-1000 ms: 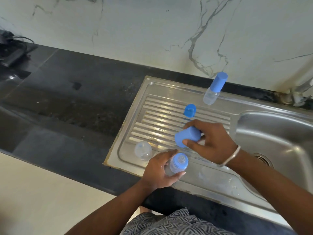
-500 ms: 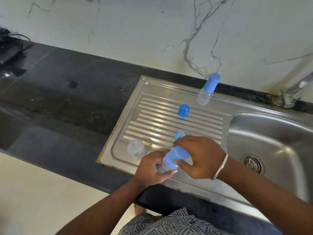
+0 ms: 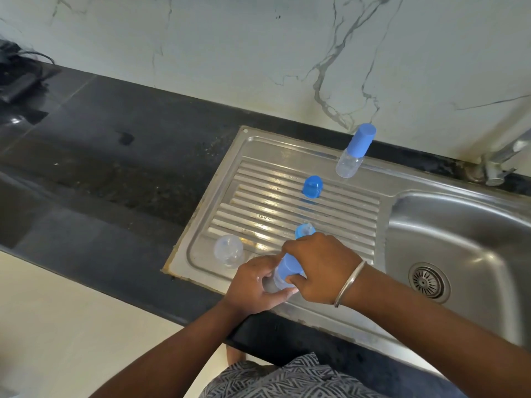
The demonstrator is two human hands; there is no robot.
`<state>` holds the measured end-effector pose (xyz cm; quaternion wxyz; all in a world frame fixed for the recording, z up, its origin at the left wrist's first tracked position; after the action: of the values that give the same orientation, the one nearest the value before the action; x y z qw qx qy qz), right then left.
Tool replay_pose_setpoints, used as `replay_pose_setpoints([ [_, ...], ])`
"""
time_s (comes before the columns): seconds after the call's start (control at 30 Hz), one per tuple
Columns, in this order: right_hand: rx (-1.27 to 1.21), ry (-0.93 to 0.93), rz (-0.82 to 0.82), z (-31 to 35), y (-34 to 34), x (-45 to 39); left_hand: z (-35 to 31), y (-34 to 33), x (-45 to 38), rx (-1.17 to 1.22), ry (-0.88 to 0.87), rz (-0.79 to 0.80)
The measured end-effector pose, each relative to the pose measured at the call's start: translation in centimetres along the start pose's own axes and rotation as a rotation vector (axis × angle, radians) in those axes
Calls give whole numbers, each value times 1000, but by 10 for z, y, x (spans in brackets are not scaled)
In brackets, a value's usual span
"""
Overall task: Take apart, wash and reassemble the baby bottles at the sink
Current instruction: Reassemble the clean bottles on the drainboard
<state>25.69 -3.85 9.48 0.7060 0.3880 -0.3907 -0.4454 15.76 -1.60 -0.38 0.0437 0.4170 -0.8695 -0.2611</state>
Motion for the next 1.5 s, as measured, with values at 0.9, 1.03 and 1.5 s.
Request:
replay_pose_setpoints([
  [0.9,-6,-155,-160,3,0,10,19,-7,2,-14,10,-20],
  [1.03,-45,-51,-112,4,-3,7,17,-4,3,-46,25,-45],
  [1.5,-117,-31,-252,-10,-1,7,17,-6,2,37,18,-17],
])
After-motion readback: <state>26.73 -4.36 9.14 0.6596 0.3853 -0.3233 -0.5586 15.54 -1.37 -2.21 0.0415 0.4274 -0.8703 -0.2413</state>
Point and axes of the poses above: each hand's wrist, its own x-axis away from the middle knuckle, its own y-axis out of the back of the hand, z = x × y, the point moved 8 cm from there along -x, towards the middle knuckle, and after that the axes turned 5 degrees about y, right-handed, at the moved point
